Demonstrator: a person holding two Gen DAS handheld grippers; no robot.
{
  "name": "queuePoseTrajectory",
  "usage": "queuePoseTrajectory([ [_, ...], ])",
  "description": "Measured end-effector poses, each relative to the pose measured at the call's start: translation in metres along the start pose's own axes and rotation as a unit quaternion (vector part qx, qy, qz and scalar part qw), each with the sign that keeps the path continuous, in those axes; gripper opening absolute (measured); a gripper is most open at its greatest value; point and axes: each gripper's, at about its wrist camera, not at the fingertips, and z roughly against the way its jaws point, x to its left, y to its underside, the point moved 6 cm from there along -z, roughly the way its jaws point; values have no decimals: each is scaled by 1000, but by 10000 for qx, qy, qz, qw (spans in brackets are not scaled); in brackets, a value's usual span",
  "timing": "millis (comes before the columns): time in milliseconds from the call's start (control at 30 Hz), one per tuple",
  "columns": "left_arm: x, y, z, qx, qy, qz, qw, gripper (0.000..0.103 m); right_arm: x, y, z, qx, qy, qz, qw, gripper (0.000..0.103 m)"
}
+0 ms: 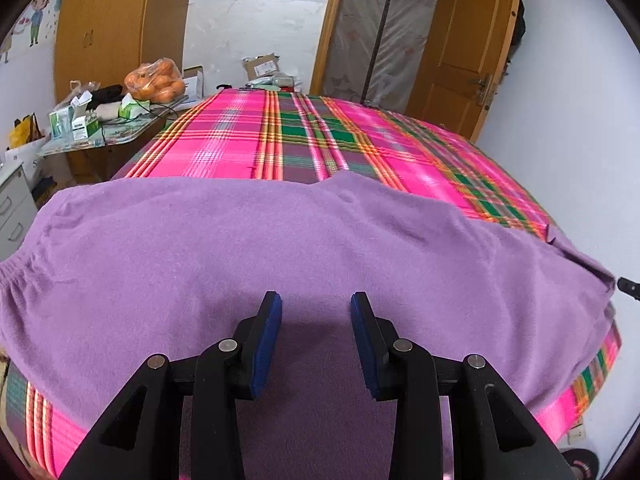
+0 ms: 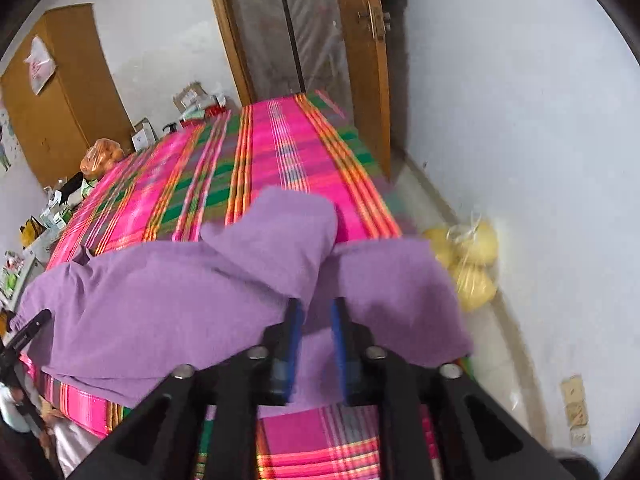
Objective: Fold clothes
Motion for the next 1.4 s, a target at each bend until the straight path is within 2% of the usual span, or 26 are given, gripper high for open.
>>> queuePoseTrajectory([
  [67, -12, -1, 7, -80, 83, -120, 9999, 38, 9, -7, 8, -246, -3, 246, 9994, 46],
  [100, -18, -1, 9, -106, 128, -173, 9997, 38, 18, -10, 8, -292, -46, 429, 9986, 48],
  [200, -37, 1, 12, -129, 280, -373, 9988, 38, 46, -13, -3, -251, -61, 1084, 9938, 49],
  [333, -44, 6, 4, -1, 266, -450, 9986, 38, 81, -14, -38, 17, 189, 2050, 9786, 49],
  [467, -46, 10, -2, 109, 251, -457, 9986, 38, 90, -17, -73, 339, 450, 2474, 9673, 48],
  [533, -47, 11, -4, 147, 266, -476, 9984, 38, 88, -22, -86, 497, 509, 2486, 9660, 49],
  [600, -48, 11, -5, 174, 279, -501, 9982, 38, 84, -27, -97, 630, 573, 2469, 9653, 41],
  [633, -49, 11, -6, 184, 293, -513, 9981, 38, 81, -29, -99, 644, 593, 2431, 9660, 19],
  [667, -50, 11, -7, 194, 314, -526, 9979, 38, 79, -32, -98, 622, 547, 2316, 9693, 4],
  [833, -57, 13, -2, 179, 463, -627, 9968, 38, 51, -55, -56, 23, -211, 1174, 9929, 3],
  [933, -60, 12, 0, 151, 560, -674, 9960, 38, 15, -66, -16, -480, -568, 200, 9970, 3],
  [1067, -67, 14, 1, 160, 675, -747, 9948, 38, -33, -65, 18, -858, -836, -842, 9892, 3],
  [1133, -72, 16, 1, 181, 705, -794, 9942, 38, -55, -56, 19, -866, -915, -1298, 9835, 3],
  [1267, -83, 18, 8, 150, 840, -893, 9923, 38, -97, -24, -5, -499, -678, -2008, 9760, 3],
  [1400, -97, 18, 13, 174, 1054, -956, 9897, 38, -131, 7, -30, -192, -742, -2766, 9579, 3],
])
